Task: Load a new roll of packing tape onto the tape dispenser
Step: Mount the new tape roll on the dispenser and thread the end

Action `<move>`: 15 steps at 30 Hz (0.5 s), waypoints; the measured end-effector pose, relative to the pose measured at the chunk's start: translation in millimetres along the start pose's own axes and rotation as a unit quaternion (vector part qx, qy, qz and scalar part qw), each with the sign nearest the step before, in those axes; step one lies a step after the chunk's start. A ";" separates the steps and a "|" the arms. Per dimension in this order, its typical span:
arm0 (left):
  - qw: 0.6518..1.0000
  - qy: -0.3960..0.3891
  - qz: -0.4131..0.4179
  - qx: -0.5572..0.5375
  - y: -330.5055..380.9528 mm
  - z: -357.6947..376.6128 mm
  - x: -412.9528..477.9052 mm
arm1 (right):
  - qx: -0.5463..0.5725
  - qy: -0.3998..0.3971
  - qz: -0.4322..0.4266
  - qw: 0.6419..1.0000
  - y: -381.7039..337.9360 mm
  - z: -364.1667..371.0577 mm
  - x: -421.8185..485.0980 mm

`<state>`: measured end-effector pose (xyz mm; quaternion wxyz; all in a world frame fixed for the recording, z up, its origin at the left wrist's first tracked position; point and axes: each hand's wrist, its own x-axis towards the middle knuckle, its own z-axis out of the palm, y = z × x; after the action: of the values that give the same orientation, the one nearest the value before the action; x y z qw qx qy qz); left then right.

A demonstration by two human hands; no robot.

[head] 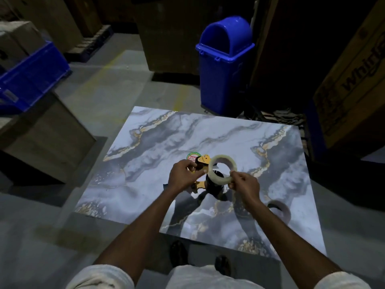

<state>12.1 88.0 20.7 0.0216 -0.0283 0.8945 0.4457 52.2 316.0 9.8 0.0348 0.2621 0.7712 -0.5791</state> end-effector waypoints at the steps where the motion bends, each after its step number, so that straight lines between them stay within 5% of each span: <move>1: 0.998 -0.019 0.041 0.034 -8.1 1.9 -0.9 | -0.033 -0.016 -0.014 0.999 3.6 -0.6 0.3; 8: 0.977 -0.101 0.126 0.137 -37.0 15.7 -14.1 | -0.148 -0.061 -0.081 0.984 3.5 2.7 3.6; 15: 0.979 -0.069 0.145 0.125 -28.8 28.6 -18.2 | -0.212 -0.077 -0.084 0.971 -2.6 6.5 9.9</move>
<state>32.6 94.1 -18.3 0.0218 0.1356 0.9342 0.3291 40.9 313.2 6.4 0.1004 0.1378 0.8904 -0.4221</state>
